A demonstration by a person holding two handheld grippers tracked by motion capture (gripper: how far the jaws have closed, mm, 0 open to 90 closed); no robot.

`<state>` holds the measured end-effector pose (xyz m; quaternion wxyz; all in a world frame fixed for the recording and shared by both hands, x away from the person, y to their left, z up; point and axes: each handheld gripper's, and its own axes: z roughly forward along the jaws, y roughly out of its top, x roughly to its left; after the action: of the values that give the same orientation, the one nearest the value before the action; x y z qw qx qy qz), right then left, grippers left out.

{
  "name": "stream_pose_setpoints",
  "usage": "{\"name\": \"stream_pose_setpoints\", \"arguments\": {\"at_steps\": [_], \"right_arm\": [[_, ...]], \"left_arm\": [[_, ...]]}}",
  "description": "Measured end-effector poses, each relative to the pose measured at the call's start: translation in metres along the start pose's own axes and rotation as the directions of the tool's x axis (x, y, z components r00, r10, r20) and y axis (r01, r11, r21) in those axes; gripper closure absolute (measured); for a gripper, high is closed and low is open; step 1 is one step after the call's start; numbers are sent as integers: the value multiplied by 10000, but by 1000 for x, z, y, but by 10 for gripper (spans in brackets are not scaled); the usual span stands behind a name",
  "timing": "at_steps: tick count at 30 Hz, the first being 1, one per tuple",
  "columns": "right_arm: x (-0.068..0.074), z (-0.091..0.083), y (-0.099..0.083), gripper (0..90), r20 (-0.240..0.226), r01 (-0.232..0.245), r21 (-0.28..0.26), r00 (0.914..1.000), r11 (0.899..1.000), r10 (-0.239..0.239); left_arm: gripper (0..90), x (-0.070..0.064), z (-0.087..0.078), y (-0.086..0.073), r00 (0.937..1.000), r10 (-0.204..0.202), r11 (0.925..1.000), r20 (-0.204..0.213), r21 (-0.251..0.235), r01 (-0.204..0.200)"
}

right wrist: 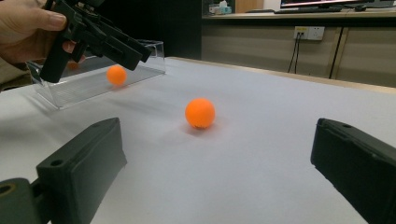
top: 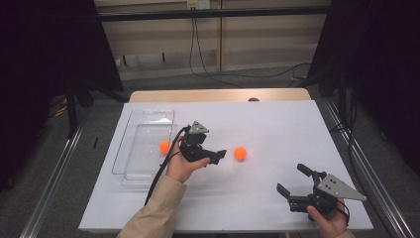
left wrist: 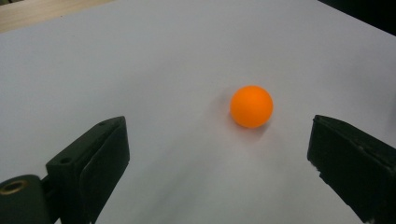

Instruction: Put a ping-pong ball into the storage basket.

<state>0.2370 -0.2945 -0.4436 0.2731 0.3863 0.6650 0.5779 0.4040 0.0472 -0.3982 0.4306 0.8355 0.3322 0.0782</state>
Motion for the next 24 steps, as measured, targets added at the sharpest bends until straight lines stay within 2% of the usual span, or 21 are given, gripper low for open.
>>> {"name": "stream_pose_setpoints", "arguments": {"at_steps": [8,24], "right_arm": [[0,0,0,22,0,5,2,10000,10000,-5],[0,0,0,23,-9,6,16,10000,10000,-6]], "left_arm": [[56,-4,7,-2,9999,110,9998,28,154,-111],[56,-8,16,-4,9997,213,9997,149,135,-215]]}}
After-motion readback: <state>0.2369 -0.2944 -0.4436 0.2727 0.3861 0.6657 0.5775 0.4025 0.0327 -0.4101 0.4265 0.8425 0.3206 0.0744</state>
